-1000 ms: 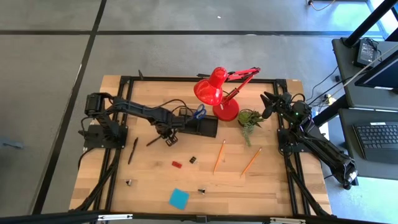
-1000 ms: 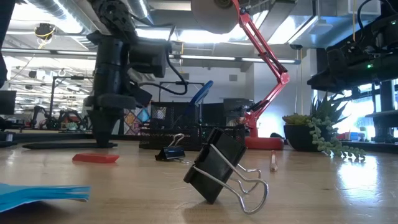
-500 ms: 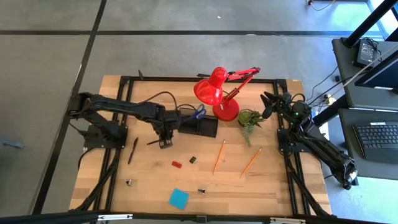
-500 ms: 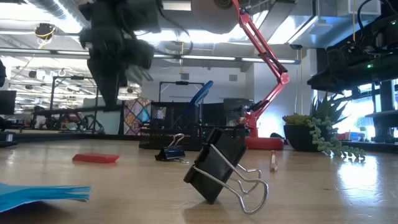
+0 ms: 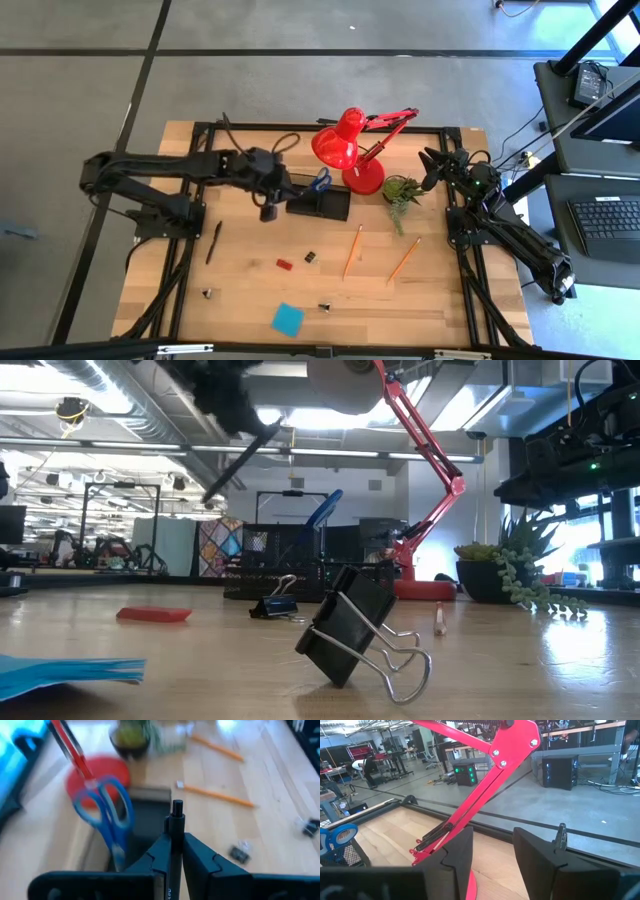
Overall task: Pick and place office supplies into organizer
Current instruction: Put the right black pen into the black desk organizer
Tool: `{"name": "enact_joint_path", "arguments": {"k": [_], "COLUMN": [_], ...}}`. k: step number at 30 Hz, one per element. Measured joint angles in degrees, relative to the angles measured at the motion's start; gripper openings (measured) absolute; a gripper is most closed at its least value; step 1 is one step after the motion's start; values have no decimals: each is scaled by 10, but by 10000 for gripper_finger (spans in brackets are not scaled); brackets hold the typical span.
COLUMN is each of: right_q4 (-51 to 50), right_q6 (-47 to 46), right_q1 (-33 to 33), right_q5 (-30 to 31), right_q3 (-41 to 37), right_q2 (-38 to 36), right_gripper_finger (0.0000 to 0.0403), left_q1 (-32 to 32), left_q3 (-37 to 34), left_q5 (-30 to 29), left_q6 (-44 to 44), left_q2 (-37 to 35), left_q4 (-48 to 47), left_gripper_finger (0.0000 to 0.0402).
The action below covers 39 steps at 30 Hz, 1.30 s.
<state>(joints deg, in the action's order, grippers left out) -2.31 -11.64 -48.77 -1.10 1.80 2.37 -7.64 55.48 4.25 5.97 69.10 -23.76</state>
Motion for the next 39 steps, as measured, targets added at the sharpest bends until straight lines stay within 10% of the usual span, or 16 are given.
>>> {"name": "enact_joint_path", "arguments": {"k": [22,39], "right_q4": [0,0], "right_q6": [2,1], "right_q1": [0,0], "right_q5": [0,0], "right_q3": [0,0], "right_q2": [0,0], "right_gripper_finger": [145,145], "left_q1": [-119,-152], "left_q3": [-131,-167], "left_q5": [128,132], "left_q6": [82,27], "left_q2": [1,78], "left_q4": [335,401], "left_gripper_finger": [31,31]}}
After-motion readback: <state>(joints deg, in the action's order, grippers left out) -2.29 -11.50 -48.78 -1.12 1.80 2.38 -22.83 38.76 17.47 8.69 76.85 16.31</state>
